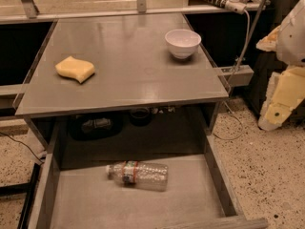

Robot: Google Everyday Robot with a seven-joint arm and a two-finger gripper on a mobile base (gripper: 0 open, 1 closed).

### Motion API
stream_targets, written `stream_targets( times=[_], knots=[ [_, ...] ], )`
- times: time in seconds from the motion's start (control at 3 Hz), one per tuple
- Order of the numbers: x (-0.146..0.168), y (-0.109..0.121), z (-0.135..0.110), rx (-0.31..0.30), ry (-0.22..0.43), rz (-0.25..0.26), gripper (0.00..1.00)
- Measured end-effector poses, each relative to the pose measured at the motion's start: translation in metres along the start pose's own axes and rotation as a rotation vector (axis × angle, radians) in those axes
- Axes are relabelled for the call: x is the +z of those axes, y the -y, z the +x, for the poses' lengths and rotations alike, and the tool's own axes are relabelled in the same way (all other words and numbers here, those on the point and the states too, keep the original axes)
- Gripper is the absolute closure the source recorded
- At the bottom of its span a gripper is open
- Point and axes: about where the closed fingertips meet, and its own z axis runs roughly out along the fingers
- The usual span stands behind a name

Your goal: Pick water bottle from top drawer and place on counter

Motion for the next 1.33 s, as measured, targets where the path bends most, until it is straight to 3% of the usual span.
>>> stream_targets(
  times=[0.67, 1.33],
  knots=[
    [0.009, -0.008, -0.003, -0.002, 0.011, 0.004, 0.0],
    [0.068, -0.049, -0.012, -0.039, 0.132, 0.023, 0.0]
  ],
)
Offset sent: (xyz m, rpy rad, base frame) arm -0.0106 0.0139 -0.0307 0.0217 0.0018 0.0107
